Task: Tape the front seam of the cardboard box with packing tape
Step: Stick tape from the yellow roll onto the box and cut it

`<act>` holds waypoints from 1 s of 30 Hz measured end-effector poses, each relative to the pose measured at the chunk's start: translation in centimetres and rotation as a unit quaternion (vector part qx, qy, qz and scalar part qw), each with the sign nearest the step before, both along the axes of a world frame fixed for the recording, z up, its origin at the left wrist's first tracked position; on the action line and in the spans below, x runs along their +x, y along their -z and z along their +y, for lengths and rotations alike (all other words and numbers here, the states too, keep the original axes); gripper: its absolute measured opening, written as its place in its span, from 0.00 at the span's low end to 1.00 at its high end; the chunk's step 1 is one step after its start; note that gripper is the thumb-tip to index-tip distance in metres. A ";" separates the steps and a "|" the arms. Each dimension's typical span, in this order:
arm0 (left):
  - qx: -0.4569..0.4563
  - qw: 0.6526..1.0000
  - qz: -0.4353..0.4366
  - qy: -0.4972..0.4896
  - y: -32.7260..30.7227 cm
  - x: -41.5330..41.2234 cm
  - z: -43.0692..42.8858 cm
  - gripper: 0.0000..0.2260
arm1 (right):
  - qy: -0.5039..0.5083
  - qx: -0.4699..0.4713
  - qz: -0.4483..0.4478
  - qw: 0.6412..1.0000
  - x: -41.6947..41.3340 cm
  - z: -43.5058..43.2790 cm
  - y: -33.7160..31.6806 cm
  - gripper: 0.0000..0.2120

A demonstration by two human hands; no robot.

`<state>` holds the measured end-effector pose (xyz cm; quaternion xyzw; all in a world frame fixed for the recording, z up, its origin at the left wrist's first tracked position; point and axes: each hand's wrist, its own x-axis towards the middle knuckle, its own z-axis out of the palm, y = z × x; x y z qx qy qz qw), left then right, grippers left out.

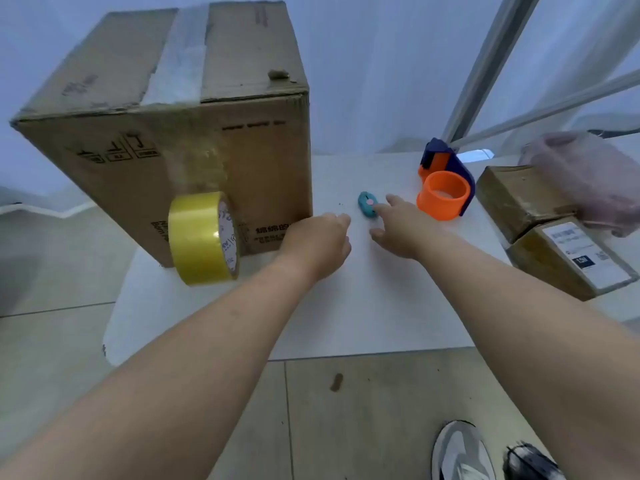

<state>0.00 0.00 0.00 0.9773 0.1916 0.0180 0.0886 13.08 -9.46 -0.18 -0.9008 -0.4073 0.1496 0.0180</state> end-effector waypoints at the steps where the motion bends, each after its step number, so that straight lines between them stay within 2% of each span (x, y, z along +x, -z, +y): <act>1: 0.007 1.000 0.012 -0.002 0.0 0.1 0.0 0.13 | 0.001 0.003 0.009 1.000 0.0 0.6 0.3 0.29; 6: 0.040 0.999 0.001 0.010 1.1 0.0 -0.3 0.11 | -0.010 0.032 0.064 0.997 0.5 2.1 2.1 0.27; 10: 0.095 0.995 -0.009 0.038 1.3 -0.8 -0.1 0.10 | -0.003 0.164 0.008 0.986 0.4 1.0 2.3 0.15; 13: 0.122 0.991 0.001 0.047 1.2 -1.2 -0.1 0.08 | 0.018 0.208 0.035 0.977 0.2 0.0 2.3 0.09; 15: 0.133 0.990 0.005 0.049 1.3 -1.3 -0.2 0.09 | 0.047 0.208 0.065 0.975 0.2 -0.4 2.2 0.10; 19: 0.128 0.991 -0.001 0.051 1.2 -1.3 -0.8 0.11 | 0.116 0.201 0.103 0.967 -0.1 -0.5 2.1 0.23; 21: 0.124 0.991 -0.004 0.049 1.2 -1.4 -0.9 0.11 | 0.145 0.199 0.104 0.964 -0.2 -0.2 2.2 0.25; 25: 0.118 0.992 -0.002 0.033 1.3 -1.5 -0.8 0.12 | 0.170 0.140 0.053 0.974 -0.4 1.0 2.4 0.24; 30: 0.096 0.995 -0.006 0.015 1.0 -1.4 -0.8 0.12 | 0.180 0.114 0.109 0.971 -0.3 1.1 1.8 0.19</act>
